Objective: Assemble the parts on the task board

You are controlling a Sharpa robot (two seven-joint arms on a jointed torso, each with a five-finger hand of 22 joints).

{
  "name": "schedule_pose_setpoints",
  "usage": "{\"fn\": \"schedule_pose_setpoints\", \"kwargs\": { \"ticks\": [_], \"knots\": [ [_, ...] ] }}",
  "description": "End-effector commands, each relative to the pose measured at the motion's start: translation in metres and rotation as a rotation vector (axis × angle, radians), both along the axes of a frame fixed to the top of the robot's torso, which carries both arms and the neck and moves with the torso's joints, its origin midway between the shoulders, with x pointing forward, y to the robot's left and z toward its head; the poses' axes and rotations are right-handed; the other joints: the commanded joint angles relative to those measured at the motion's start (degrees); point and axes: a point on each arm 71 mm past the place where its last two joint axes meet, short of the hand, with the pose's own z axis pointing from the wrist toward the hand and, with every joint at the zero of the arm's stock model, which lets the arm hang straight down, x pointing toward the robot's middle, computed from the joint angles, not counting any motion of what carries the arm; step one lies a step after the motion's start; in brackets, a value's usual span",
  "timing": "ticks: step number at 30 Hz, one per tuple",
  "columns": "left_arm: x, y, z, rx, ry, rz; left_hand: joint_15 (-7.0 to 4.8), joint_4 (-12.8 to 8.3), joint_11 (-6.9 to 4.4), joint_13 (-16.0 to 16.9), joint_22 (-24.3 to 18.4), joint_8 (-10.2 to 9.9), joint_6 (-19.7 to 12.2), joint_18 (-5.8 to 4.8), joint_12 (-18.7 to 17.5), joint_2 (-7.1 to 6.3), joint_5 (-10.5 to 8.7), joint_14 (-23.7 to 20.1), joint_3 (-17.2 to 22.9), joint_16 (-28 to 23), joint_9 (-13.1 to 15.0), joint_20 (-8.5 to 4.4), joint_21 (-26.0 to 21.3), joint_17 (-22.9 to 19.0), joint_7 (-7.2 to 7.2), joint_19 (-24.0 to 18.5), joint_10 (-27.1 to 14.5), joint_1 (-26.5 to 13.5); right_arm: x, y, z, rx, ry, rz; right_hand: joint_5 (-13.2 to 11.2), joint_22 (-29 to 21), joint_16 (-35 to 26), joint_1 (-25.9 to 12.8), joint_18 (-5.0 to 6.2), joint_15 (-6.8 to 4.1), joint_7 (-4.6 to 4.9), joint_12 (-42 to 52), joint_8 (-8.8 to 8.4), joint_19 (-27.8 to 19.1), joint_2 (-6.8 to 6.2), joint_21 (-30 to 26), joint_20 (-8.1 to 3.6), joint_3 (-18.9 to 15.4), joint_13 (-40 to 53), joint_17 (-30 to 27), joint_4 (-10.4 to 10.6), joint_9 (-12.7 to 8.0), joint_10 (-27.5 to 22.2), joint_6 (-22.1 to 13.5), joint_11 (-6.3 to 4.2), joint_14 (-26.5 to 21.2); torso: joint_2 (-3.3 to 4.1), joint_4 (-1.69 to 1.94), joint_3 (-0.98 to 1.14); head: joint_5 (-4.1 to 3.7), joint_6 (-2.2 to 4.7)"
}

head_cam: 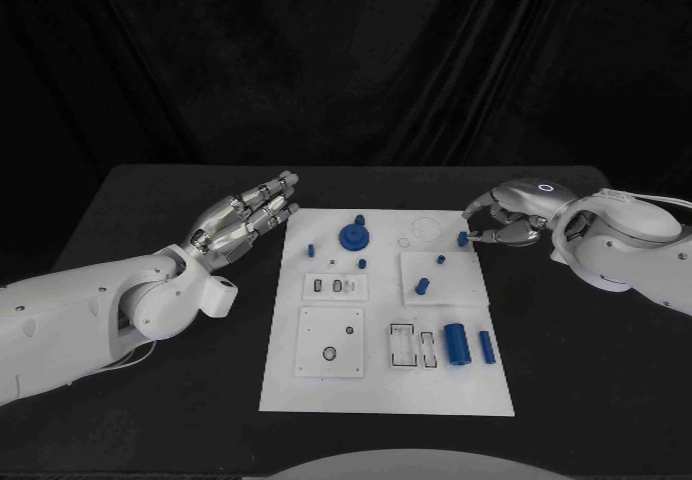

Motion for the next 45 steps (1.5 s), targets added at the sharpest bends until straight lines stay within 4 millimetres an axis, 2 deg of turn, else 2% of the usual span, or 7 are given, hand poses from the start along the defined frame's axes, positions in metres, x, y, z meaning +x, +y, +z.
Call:
{"fn": "schedule_pose_setpoints", "kwargs": {
  "ticks": [1,13,25,29,45],
  "knots": [
    [-0.001,-0.002,0.000,-0.012,-0.005,-0.017,0.37,-0.04,0.50,-0.03,0.07,0.18,-0.35,1.02,-0.06,-0.16,0.28,0.16,0.44,-0.01,0.01,0.41,0.20,0.08,0.27,0.02,-0.07,0.70,0.001,-0.002,-0.002,-0.004,-0.012,-0.018,-0.74,8.85,-0.44,0.21,-0.85,-0.28,0.38,0.15,-0.06,-0.17,-0.54,-0.48,-0.38,-0.20,15.05,11.22,0.67,-0.10,5.96,0.49,-0.09,5.20,0.00,0.05,-0.03,-0.09,-0.05],
    [-0.001,-0.002,0.000,-0.012,-0.003,-0.017,0.37,-0.04,0.50,-0.03,0.07,0.18,-0.35,1.02,-0.06,-0.16,0.28,0.16,0.44,-0.01,0.01,0.41,0.20,0.08,0.27,0.02,-0.07,0.70,0.002,0.000,-0.010,-0.007,-0.002,-0.017,-1.38,8.69,-0.92,1.32,-0.73,-0.11,0.60,0.15,0.74,-0.41,-0.86,-1.20,-0.23,-0.66,15.05,10.66,1.46,0.22,5.96,2.16,0.11,5.06,-0.08,0.04,-0.07,0.02,-0.27],
    [-0.001,-0.001,-0.001,-0.011,0.000,-0.019,0.39,-0.11,0.52,-0.04,0.07,0.17,-0.39,1.01,-0.07,-0.17,0.29,0.15,0.53,-0.01,0.01,0.43,0.19,0.08,0.29,0.02,-0.10,0.74,0.004,0.002,-0.015,-0.011,0.006,-0.015,1.96,8.69,-1.19,2.98,-0.66,-0.02,0.70,0.15,1.43,-0.51,-0.69,-1.74,-0.12,-0.70,15.05,10.33,1.98,0.94,5.96,3.36,0.21,4.98,-0.05,0.09,-0.06,0.01,-0.52],
    [-0.001,-0.002,-0.001,-0.011,0.001,-0.021,0.39,-0.11,0.52,-0.04,0.07,0.17,-0.39,1.01,-0.07,-0.17,0.29,0.15,0.53,-0.01,0.01,0.43,0.19,0.08,0.29,0.02,-0.10,0.74,0.005,0.002,-0.017,-0.013,0.010,-0.014,4.37,8.76,-1.23,3.69,-0.65,-0.02,0.68,0.15,1.92,-0.49,-0.67,-1.87,-0.11,-0.61,15.05,10.27,2.02,1.52,5.96,4.09,0.21,4.97,-0.04,0.08,-0.06,0.01,-0.52],
    [-0.001,-0.001,-0.001,-0.011,0.004,-0.023,0.39,-0.11,0.52,-0.04,0.07,0.17,-0.39,1.01,-0.07,-0.17,0.29,0.15,0.53,-0.01,0.01,0.43,0.19,0.08,0.29,0.02,-0.10,0.74,0.007,0.005,-0.024,-0.018,0.022,-0.012,5.55,8.79,-1.31,4.72,-0.62,-0.07,0.61,0.15,2.80,-0.51,-0.77,-2.10,-0.14,-0.46,15.05,10.15,1.61,2.37,5.96,4.88,0.14,4.94,-0.09,0.04,-0.07,0.11,-0.72]
  ]
}}
